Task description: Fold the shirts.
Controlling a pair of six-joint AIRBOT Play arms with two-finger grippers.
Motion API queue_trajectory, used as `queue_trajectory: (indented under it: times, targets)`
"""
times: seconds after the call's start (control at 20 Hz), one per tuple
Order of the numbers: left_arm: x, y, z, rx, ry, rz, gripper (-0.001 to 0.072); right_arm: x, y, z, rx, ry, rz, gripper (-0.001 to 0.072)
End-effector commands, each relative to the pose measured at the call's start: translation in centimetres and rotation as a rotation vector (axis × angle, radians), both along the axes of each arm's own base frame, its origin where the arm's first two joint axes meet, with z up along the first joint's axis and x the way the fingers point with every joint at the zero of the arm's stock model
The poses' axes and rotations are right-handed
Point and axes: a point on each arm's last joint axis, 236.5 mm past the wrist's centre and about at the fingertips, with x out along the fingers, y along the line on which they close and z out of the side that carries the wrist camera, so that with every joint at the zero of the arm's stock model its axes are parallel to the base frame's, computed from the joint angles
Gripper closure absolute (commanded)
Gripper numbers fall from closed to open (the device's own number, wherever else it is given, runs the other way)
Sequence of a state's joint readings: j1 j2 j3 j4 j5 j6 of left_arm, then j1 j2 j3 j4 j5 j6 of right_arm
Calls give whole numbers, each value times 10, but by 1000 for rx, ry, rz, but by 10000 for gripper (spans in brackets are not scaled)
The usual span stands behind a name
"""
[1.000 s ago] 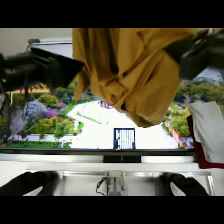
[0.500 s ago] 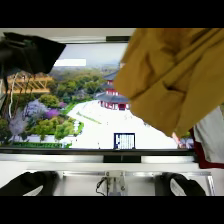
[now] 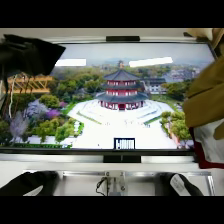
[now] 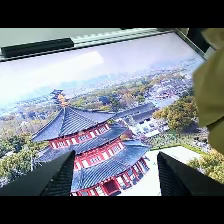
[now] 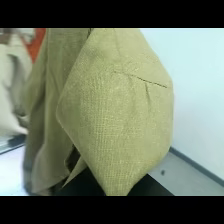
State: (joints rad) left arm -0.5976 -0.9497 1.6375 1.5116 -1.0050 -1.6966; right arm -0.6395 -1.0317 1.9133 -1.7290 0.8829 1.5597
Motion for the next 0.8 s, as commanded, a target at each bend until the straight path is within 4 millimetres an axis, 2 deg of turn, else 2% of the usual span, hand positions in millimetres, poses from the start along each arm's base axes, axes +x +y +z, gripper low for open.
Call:
queue_trajectory:
  times: [0.0,0.25,0.4,0.55,0.75]
  targets:
    - [0,1,0,0,-1,1,89,-1,-48,-9,45,-54,-78,661]
    - [2,4,0,13,-10,13,89,27,-77,-26,48,-58,-79,661]
    - [4,6,0,22,-16,23,89,31,-108,-41,139,-137,-117,661]
    - [4,6,0,22,-16,22,89,14,-140,-46,124,-152,-186,661]
    - [4,6,0,22,-15,22,89,-28,-172,-27,43,-211,-277,661]
